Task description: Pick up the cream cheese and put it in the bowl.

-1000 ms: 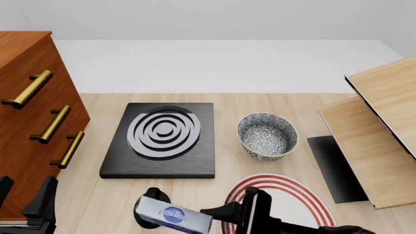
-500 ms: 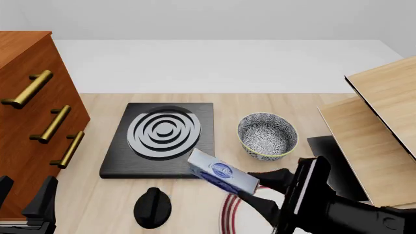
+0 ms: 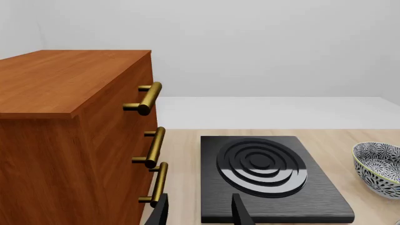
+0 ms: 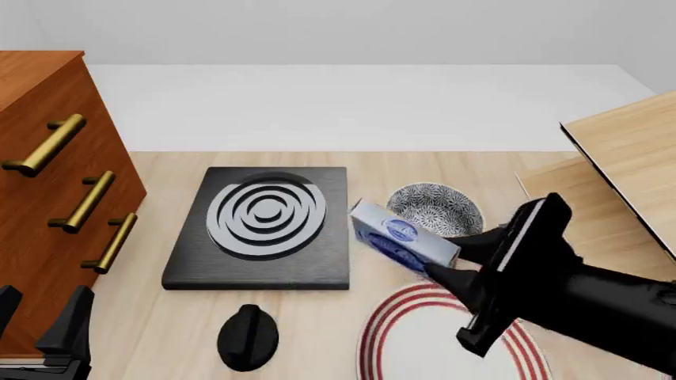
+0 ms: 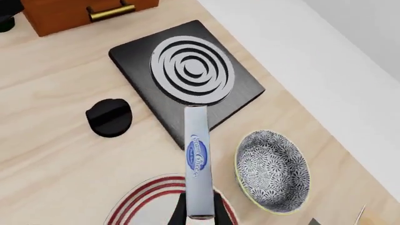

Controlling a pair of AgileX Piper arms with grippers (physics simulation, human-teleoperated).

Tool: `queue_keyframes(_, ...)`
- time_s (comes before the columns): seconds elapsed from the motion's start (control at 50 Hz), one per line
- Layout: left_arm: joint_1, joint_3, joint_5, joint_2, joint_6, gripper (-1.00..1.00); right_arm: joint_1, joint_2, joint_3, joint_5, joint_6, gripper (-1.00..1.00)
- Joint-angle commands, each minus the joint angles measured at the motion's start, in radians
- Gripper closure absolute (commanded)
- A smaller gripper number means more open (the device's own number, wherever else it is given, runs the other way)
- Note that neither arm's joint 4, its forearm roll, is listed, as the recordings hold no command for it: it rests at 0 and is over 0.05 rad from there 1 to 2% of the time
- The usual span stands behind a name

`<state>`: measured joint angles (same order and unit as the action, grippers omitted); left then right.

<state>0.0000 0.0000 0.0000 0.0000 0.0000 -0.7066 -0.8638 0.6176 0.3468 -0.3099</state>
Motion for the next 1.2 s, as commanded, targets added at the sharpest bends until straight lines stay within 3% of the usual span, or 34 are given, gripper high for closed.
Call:
queue_keyframes(0.02,0.0,0.0,0.0,0.0,0.0,-1.0,0.104,-0.001,0.12,0.162,-0.033,1.0)
queue_keyframes(0.26,0.0,0.0,0.0,0.0,0.0,-1.0,0.196,-0.028,0.22,0.287,-0.079,1.0)
queue_keyframes(0.48,0.0,0.0,0.0,0.0,0.0,-1.0,0.276,-0.055,0.247,0.326,-0.092,1.0)
queue_keyframes(0.6,0.0,0.0,0.0,0.0,0.0,-1.0,0.307,-0.075,0.237,0.315,-0.117,1.0)
queue_keyframes(1.2,0.0,0.0,0.0,0.0,0.0,-1.0,0.381,-0.268,0.248,0.198,-0.094,1.0)
